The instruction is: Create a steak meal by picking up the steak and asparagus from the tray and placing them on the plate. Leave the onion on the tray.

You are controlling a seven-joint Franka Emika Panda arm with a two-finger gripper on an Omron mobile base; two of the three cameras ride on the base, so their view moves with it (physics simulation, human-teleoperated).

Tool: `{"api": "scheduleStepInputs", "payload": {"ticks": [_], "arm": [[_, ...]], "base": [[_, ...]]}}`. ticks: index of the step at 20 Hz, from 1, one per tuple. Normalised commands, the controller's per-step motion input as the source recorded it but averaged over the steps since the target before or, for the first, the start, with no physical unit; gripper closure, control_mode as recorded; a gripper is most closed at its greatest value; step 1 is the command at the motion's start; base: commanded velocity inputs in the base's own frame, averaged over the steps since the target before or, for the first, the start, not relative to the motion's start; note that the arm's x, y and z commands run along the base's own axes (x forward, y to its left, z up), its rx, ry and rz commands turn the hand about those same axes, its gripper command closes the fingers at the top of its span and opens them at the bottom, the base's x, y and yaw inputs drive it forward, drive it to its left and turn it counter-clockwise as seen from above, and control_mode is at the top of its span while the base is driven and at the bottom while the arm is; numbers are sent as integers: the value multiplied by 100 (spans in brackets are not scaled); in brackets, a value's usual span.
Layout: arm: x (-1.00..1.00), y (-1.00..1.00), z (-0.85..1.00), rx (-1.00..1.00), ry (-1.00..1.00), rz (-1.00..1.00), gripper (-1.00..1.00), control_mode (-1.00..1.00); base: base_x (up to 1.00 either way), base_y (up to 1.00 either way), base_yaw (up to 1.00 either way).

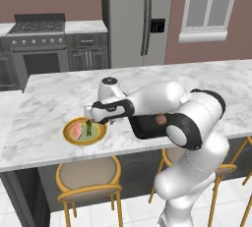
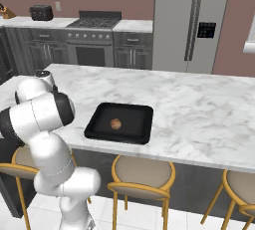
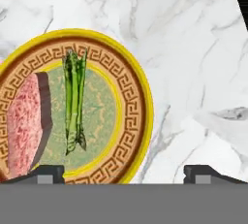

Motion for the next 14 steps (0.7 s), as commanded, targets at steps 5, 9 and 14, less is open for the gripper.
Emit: {"api": "scheduleStepInputs", "payload": {"ticks": [5,9,14], "arm": [[-79,-54,99,7,-33,3,-100,-100],[-78,-68,100,3,-30,5,-100,-100],[-79,-63,100,0,-33,10,-100,-100]], "base": [[0,0,0],[0,0,0],[0,0,0]]}}
